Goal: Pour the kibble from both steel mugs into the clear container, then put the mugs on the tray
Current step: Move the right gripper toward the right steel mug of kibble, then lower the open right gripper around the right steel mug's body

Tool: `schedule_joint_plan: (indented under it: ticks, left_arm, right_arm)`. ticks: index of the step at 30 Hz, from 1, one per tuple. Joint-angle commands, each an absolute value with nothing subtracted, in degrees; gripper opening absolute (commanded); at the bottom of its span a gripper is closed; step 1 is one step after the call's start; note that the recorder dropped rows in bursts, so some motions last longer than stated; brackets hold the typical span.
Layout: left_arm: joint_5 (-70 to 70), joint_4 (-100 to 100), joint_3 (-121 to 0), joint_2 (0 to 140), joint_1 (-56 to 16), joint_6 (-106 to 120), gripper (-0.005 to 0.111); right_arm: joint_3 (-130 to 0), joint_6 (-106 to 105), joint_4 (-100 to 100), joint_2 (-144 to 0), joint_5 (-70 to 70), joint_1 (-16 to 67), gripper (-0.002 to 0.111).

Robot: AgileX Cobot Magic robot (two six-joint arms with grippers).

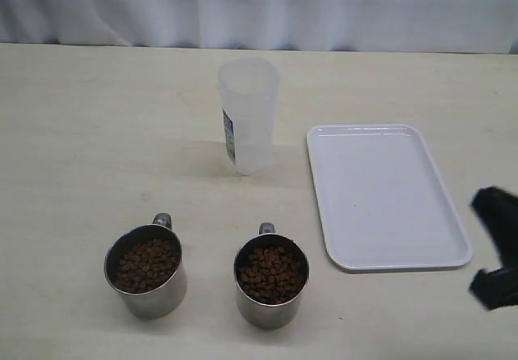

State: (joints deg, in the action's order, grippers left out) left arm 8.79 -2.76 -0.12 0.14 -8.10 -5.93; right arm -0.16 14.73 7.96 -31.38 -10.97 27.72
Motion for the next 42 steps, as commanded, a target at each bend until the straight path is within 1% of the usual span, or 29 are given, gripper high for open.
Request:
schedule_joint_plan:
  ticks: [1,4,7,10,13,16,20,22,24,26,27,28,30,31,32,34,42]
  left_arm:
    - [8.01,-2.55,0.0,0.0,-8.05,-6.03,0.0]
    - [8.01,-2.55,0.0,0.0,-8.05,-6.03,0.0]
    - [8.01,-2.55,0.0,0.0,-8.05,-6.03,0.0]
    - [8.01,-2.55,0.0,0.0,-8.05,-6.03,0.0]
    - [8.01,-2.55,0.0,0.0,-8.05,-6.03,0.0]
    - [8.01,-2.55,0.0,0.0,-8.05,-6.03,0.0]
    - [8.01,-2.55,0.0,0.0,-8.05,-6.03,0.0]
    - [8.01,-2.55,0.0,0.0,-8.05,-6.03,0.0]
    - [8.23,-2.55,0.0,0.0,-8.05,-6.03,0.0]
    - [8.23,-2.55,0.0,0.0,-8.05,-6.03,0.0]
    - [8.23,-2.55,0.0,0.0,-8.05,-6.03,0.0]
    - [8.23,-2.55,0.0,0.0,-8.05,-6.03,0.0]
    - [8.23,-2.55,0.0,0.0,-8.05,-6.03,0.0]
    - [8.23,-2.55,0.0,0.0,-8.05,-6.03,0.0]
    - [8.23,-2.55,0.0,0.0,-8.05,-6.03,0.0]
    - [8.23,-2.55,0.0,0.0,-8.05,-6.03,0.0]
    - [8.23,-2.55,0.0,0.0,-8.05,-6.03,0.0]
  right_arm:
    - [0.0,8.16,19.42,-52.11,-23.4,40.67,0.004]
    - [-2.6,4.47,19.32,-65.46,-23.64,44.52,0.004]
    - [-6.75,3.8,19.32,-76.87,-24.28,44.77,0.004]
    - [-9.02,5.18,20.41,-85.8,-30.1,44.77,0.004]
    - [-9.14,5.18,23.81,-91.43,-38.95,44.65,0.004]
    - [-9.14,5.18,26.46,-94.58,-43.67,44.65,0.004]
    - [-9.14,5.07,27.74,-95.43,-44.88,44.65,0.004]
    - [-9.14,5.41,27.31,-95.43,-44.88,44.65,0.006]
    - [-9.14,6.14,27.87,-95.43,-45.12,44.65,0.013]
    - [-9.14,7.76,27.92,-95.43,-45.43,44.65,0.027]
    - [-9.14,8.83,28.44,-95.43,-45.47,44.65,0.037]
    - [-9.14,9.9,29.96,-95.43,-45.47,44.65,0.049]
    - [-9.14,13.24,32.7,-95.43,-46.1,44.65,0.076]
    - [-9.14,15.5,33.57,-95.43,-46.49,44.65,0.087]
    - [-9.14,17.0,34.1,-95.43,-46.61,44.65,0.094]
    - [-9.26,18.2,33.9,-95.43,-46.61,44.65,0.102]
    - [-11.3,21.07,33.58,-98.29,-49.08,44.77,0.103]
